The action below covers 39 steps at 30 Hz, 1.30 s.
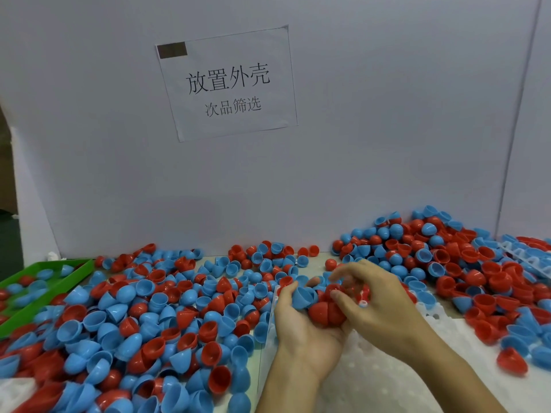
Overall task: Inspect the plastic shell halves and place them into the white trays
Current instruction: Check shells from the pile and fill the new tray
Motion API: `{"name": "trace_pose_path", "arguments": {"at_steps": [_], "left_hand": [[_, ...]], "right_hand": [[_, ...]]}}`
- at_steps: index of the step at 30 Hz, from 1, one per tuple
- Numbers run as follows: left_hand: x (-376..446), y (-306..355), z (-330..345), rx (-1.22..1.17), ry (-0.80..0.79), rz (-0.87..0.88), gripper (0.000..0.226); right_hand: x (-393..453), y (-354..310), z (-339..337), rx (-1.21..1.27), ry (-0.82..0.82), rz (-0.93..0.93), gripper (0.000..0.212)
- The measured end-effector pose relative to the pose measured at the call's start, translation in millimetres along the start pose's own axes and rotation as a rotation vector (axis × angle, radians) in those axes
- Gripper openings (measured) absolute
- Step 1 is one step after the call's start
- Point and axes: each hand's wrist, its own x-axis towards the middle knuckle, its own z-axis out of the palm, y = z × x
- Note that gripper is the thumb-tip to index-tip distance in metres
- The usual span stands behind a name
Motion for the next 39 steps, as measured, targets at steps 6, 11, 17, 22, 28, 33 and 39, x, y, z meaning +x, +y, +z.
{"name": "trace_pose_path", "arguments": {"at_steps": [6, 11, 17, 22, 28, 33, 39], "left_hand": [[-1.7, -0.9, 1.0, -0.003, -0.039, 0.057, 0.047], [-0.8, -0.1, -2.5, 0.085, -0.097, 0.035, 0.03], [-2.7, -2.3, -1.3, 0.127, -0.145, -0.029, 0.037], [-3.7, 0.5, -1.3, 0.048, -0.123, -0.084, 0.056], [-0.6, 1.8, -3.0, -0.071, -0.035, -0.065, 0.033], [0.7, 2.4, -1.4, 0.116, 0.048, -0.028, 0.011], [7.9, -3.1, -0.5, 0.583, 0.109, 0.046, 0.015]], "right_hand": [[1.0, 0.7, -2.6, -0.156, -0.027, 0.16, 0.015], [4.8, 1.7, -0.9, -0.035, -0.056, 0.265, 0.012], [4.7, 4.4, 5.3, 0.206, -0.012, 0.335, 0.011], [6.9, 4.2, 5.4, 0.441, 0.146, 0.337, 0.007], [9.4, 8.5, 1.0, 0.616, 0.361, 0.378, 0.008], [8.7, 11.8, -7.7, 0.539, 0.244, 0.329, 0.011], [6.0, 9.3, -2.6, 0.399, 0.156, 0.277, 0.015]]}}
